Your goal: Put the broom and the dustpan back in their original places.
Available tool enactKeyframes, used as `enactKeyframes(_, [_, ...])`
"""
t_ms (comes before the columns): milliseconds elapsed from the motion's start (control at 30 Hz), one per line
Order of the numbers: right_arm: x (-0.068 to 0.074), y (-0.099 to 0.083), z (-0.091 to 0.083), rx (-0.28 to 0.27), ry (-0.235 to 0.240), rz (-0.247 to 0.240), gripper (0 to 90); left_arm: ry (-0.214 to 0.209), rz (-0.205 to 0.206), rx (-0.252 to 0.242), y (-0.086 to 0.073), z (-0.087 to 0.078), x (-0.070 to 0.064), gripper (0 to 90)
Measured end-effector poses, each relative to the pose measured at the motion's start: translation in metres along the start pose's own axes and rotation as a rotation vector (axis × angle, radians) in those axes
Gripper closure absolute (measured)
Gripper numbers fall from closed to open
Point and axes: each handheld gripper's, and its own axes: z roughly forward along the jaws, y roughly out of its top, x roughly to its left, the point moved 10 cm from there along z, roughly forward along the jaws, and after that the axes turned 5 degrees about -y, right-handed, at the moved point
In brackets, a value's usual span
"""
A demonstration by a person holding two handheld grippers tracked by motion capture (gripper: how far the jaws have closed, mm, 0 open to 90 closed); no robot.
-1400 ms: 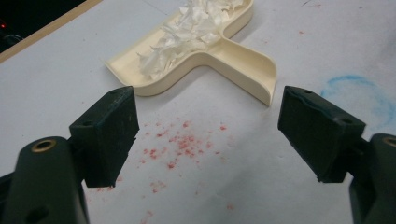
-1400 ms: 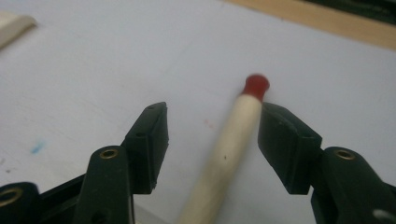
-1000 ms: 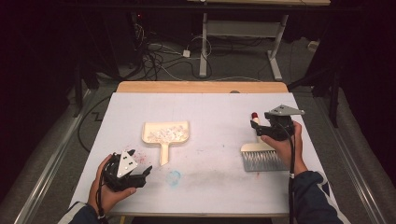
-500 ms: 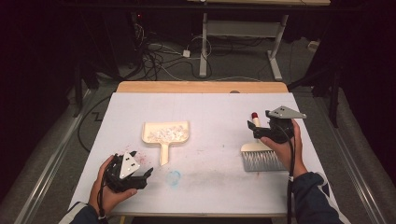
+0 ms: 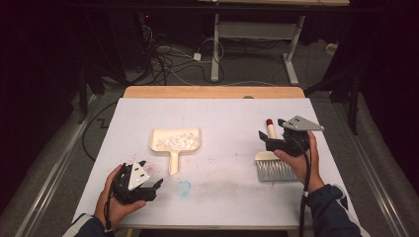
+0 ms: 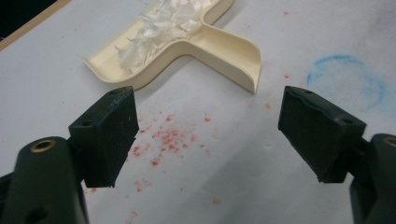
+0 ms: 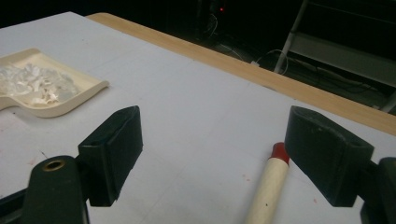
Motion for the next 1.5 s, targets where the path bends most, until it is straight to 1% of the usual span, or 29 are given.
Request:
enactKeyframes(167, [0.006, -0.001, -0.003, -0.001, 0.003, -0.025, 20.2, -0.001, 0.002, 0.002, 0.000, 0.000, 0.000, 19.5])
enactKeyframes(233, [0.008, -0.001, -0.005, 0.002, 0.006, -0.022, 20.2, 0.003, 0.003, 0.010, -0.001, 0.000, 0.000, 19.6])
enactKeyframes(367, [0.011, -0.003, -0.009, -0.001, 0.008, -0.045, 20.3, -0.003, 0.009, 0.011, -0.001, 0.001, -0.001, 18.8])
enactKeyframes(467, [0.013, -0.003, -0.012, -0.010, 0.009, -0.048, 20.4, -0.002, 0.013, 0.012, -0.001, 0.001, -0.001, 18.7])
enactKeyframes(500, [0.013, -0.004, -0.013, -0.010, 0.011, -0.050, 20.5, -0.008, 0.005, 0.019, -0.002, 0.001, -0.003, 18.8])
enactKeyframes(533, [0.013, -0.005, -0.014, -0.011, 0.012, -0.048, 20.5, -0.008, 0.007, 0.020, -0.002, 0.001, -0.003, 18.8])
enactKeyframes(600, [0.012, -0.007, -0.016, -0.013, 0.007, -0.057, 20.5, -0.008, 0.011, 0.023, -0.003, 0.001, -0.003, 18.8])
enactKeyframes(867, [0.009, -0.013, -0.026, -0.025, 0.005, -0.049, 20.5, -0.014, 0.019, 0.033, -0.003, 0.003, -0.005, 18.8])
enactKeyframes(933, [0.008, -0.014, -0.029, -0.029, 0.000, -0.057, 20.5, -0.015, 0.021, 0.034, -0.003, 0.004, -0.005, 18.8])
enactKeyframes(1133, [0.007, -0.015, -0.037, -0.052, 0.006, -0.060, 20.8, -0.018, 0.028, 0.039, -0.004, 0.004, -0.006, 18.8])
enactKeyframes(1200, [0.008, -0.016, -0.039, -0.049, 0.005, -0.060, 20.8, -0.018, 0.028, 0.040, -0.004, 0.005, -0.006, 18.8])
enactKeyframes(1433, [0.008, -0.022, -0.044, -0.052, 0.002, -0.090, 20.9, -0.019, 0.029, 0.040, -0.004, 0.005, -0.007, 18.7])
enactKeyframes(1500, [0.009, -0.023, -0.045, -0.057, 0.008, -0.088, 20.9, -0.019, 0.030, 0.042, -0.004, 0.005, -0.007, 18.8])
